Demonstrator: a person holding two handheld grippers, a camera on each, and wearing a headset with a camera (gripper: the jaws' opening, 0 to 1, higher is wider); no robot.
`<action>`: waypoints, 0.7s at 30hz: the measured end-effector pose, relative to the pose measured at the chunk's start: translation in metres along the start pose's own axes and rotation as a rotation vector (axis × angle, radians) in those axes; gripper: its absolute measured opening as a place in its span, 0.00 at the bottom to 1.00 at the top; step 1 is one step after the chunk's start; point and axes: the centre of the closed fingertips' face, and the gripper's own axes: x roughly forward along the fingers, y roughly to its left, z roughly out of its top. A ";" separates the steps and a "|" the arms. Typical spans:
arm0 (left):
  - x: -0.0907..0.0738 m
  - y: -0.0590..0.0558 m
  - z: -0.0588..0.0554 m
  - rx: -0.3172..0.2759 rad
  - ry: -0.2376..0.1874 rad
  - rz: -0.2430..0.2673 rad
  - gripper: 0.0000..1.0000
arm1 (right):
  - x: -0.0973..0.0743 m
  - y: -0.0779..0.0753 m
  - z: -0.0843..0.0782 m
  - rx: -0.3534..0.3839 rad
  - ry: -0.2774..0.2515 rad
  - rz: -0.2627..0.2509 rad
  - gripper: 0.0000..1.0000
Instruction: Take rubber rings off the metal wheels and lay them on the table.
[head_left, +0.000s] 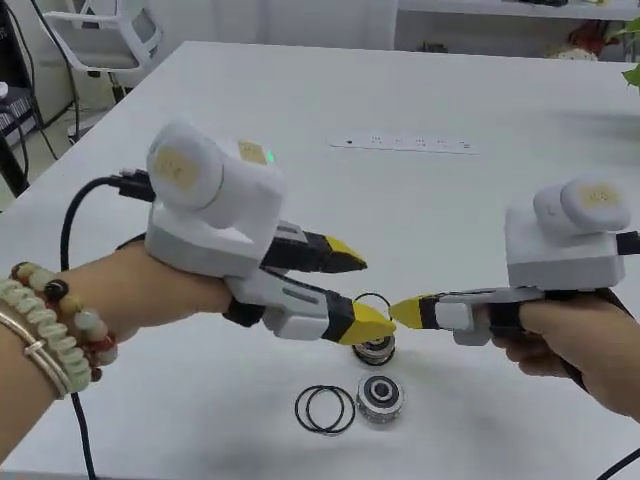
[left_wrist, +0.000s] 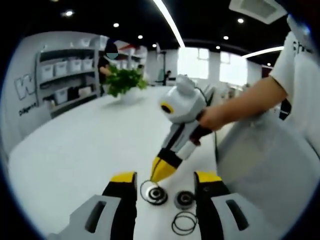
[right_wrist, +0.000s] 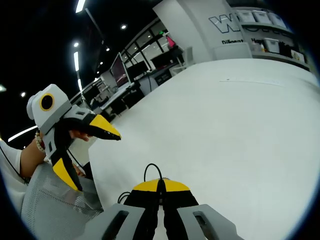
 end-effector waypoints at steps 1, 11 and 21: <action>-0.002 -0.001 0.001 0.000 0.000 0.000 0.49 | 0.001 0.003 -0.001 -0.006 0.004 0.010 0.00; -0.055 -0.011 -0.014 0.028 0.037 0.068 0.57 | 0.012 0.029 -0.009 -0.053 0.046 0.084 0.00; -0.089 -0.019 -0.061 -0.063 0.096 0.175 0.60 | 0.023 0.044 -0.023 -0.097 0.099 0.139 0.00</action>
